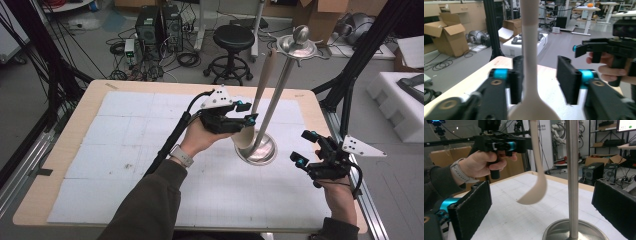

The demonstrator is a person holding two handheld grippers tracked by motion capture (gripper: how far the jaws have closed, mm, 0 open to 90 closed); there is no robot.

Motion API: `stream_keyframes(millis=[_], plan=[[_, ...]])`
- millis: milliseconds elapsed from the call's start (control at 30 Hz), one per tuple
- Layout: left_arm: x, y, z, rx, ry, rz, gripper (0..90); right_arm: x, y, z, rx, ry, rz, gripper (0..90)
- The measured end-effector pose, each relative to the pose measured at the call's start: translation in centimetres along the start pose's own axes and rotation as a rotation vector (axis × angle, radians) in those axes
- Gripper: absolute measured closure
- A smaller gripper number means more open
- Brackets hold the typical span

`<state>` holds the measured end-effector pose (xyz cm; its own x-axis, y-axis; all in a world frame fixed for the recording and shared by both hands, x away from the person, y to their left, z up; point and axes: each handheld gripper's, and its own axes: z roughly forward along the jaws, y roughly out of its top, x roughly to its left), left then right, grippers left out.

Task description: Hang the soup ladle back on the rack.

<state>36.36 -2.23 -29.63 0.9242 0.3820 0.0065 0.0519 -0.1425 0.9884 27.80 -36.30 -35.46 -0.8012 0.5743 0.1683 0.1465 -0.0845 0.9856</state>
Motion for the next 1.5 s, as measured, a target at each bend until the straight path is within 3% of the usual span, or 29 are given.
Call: stream_keyframes(millis=[100, 200, 333, 433, 500, 667, 900, 1067, 1267, 1400, 1500], plan=[[-0.1, -0.3, -1.0, -0.022, -0.002, 0.023, 41.5, 0.0, 0.0, 0.0, 0.009, 0.003, 0.001, 1.6], [0.1, -0.6, -2.0, -0.007, 0.023, 0.022, 26.1, 0.0, 0.0, 0.1, 0.007, 0.001, 0.001, 1.5], [0.5, -1.2, -3.7, -0.014, 0.045, 0.030, 18.5, 0.0, -0.1, 0.3, 0.016, 0.002, 0.004, 1.6], [0.9, -1.7, -4.9, -0.014, 0.055, -0.002, 5.3, 0.0, -0.1, 0.4, 0.017, 0.001, -0.001, 1.6], [1.2, -2.0, -5.7, -0.024, 0.069, -0.007, 1.7, 0.0, -0.1, 0.5, 0.023, 0.002, 0.001, 1.5], [2.1, -2.9, -7.8, -0.017, 0.107, -0.070, 1.7, 0.0, -0.2, 0.6, 0.034, 0.005, 0.001, 1.5], [3.5, -4.9, -11.7, -0.053, 0.154, -0.111, 1.7, 0.2, -0.2, 0.8, 0.032, -0.003, -0.003, 1.6], [4.3, -6.2, -14.5, -0.083, 0.184, -0.123, 1.7, 0.2, -0.2, 1.0, 0.050, 0.000, -0.004, 1.6], [4.7, -7.3, -16.8, -0.090, 0.188, -0.136, 1.7, 0.3, -0.3, 1.2, 0.061, -0.005, -0.006, 1.6], [4.7, -7.9, -17.9, -0.067, 0.183, -0.125, 1.7, 0.3, -0.4, 1.3, 0.065, -0.006, -0.009, 1.5], [4.5, -8.4, -18.6, -0.039, 0.208, -0.112, 1.7, 0.3, -0.4, 1.5, 0.072, -0.003, -0.009, 1.5]])
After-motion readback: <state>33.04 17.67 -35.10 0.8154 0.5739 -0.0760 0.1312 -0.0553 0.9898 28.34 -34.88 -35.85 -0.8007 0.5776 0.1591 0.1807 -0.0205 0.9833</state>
